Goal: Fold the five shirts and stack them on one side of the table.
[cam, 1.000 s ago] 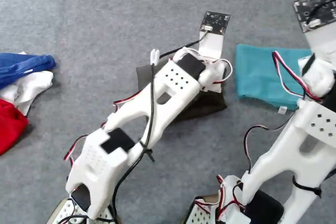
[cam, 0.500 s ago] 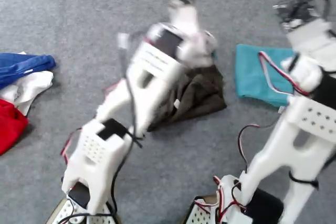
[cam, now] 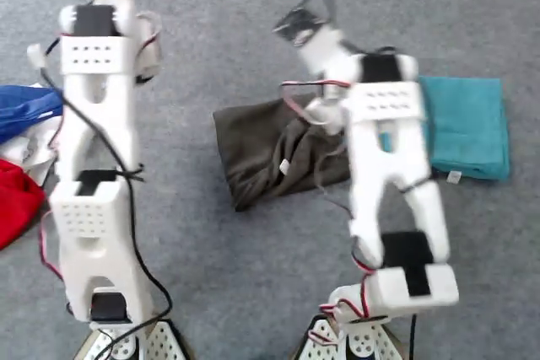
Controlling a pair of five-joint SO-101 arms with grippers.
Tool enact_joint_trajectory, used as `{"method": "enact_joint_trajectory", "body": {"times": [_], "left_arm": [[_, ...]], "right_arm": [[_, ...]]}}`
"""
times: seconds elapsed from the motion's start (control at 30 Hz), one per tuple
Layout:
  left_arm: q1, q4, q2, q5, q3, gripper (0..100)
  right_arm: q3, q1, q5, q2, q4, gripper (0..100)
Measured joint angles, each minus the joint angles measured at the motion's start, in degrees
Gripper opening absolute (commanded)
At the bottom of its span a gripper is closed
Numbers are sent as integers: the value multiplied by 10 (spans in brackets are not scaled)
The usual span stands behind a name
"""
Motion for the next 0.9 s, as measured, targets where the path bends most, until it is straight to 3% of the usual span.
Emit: {"method": "enact_joint_trajectory", "body": {"times": [0.1, 0.2, 0.3, 0.53, 0.63, 0.9], "left_arm": [[-36, -4, -48, -22, 124, 30], [-48, -69, -122, -33, 278, 30], [-49, -187, -228, -37, 468, 29], [-45, -549, -453, -42, 928, 29], [-40, -603, -487, -42, 993, 29], [-26, -623, -492, -42, 1003, 29]], "right_arm": [[-25, -37, -17, 46, 23, 15], [-44, -52, -33, 92, 23, 15], [-60, -57, -36, 125, 24, 15], [-90, -60, -37, 157, 40, 15], [-106, -69, -42, 157, 46, 15], [-151, -89, -55, 207, 15, 15]]}}
